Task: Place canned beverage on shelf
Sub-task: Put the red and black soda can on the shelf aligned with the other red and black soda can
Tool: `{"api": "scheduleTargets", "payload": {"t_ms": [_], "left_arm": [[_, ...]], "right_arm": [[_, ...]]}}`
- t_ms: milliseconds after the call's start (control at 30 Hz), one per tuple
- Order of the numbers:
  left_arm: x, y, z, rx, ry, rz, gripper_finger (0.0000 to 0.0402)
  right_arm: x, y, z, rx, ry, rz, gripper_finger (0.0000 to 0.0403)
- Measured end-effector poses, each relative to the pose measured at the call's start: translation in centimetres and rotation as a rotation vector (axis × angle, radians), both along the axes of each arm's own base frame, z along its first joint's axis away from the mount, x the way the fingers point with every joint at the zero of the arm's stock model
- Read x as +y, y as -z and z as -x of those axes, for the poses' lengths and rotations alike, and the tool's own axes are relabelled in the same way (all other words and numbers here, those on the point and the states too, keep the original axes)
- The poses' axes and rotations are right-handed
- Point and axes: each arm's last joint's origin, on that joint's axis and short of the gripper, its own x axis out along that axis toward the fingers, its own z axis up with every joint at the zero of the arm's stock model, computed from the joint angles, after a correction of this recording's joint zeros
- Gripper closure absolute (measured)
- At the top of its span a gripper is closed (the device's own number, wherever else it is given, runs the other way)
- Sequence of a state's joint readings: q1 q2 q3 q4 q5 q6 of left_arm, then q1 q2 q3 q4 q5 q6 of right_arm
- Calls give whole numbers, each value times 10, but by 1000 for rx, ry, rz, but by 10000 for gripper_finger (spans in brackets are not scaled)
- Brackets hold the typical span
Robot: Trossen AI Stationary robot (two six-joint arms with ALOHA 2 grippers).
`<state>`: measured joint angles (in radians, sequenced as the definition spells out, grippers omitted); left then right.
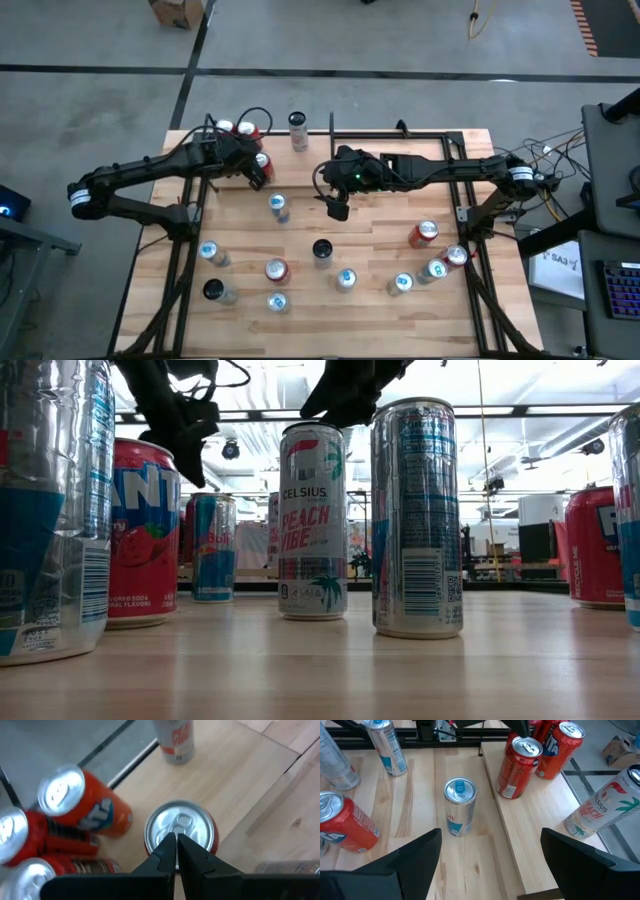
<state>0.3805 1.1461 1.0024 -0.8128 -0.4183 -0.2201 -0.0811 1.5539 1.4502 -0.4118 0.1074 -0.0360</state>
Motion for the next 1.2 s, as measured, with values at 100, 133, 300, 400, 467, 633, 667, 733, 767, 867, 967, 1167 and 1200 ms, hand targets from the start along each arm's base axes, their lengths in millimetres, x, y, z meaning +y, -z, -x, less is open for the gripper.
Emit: {"api": "scheduleTargets", "payload": {"t_ms": [100, 133, 300, 400, 467, 633, 667, 733, 767, 867, 967, 1167, 1200], "left_arm": [[0, -3, -2, 39, 95, -43, 402], [0, -3, -2, 62, 129, -59, 402], [1, -2, -2, 193, 305, -134, 402], [1, -3, -1, 229, 387, -151, 402], [0, -4, 0, 237, 424, -159, 402], [0, -8, 5, 221, 504, -161, 402], [0, -10, 6, 213, 517, -161, 402], [0, -13, 9, 193, 527, -170, 402], [1, -14, 10, 185, 524, -176, 402], [1, -16, 13, 176, 518, -186, 402], [1, -17, 16, 165, 513, -195, 402], [2, -12, 16, 147, 499, -201, 402], [3, -11, 15, 138, 494, -205, 402]], "right_arm": [[0, 0, 0, -1, 0, 0, 78], [0, 0, 0, -3, 0, 0, 78], [-1, 0, -9, -67, -2, 5, 78], [-2, 6, -21, -117, -9, 24, 78], [-5, 12, -30, -145, -13, 39, 78], [-16, 17, -48, -168, -3, 61, 78], [-18, 15, -51, -172, -2, 67, 78], [-22, 16, -59, -172, 2, 79, 78], [-23, 14, -62, -178, 3, 85, 78], [-29, 12, -72, -175, 9, 87, 78], [-37, 10, -82, -161, 21, 86, 79], [-51, 12, -99, -146, 42, 84, 148], [-53, 12, -101, -147, 44, 87, 167]]}}
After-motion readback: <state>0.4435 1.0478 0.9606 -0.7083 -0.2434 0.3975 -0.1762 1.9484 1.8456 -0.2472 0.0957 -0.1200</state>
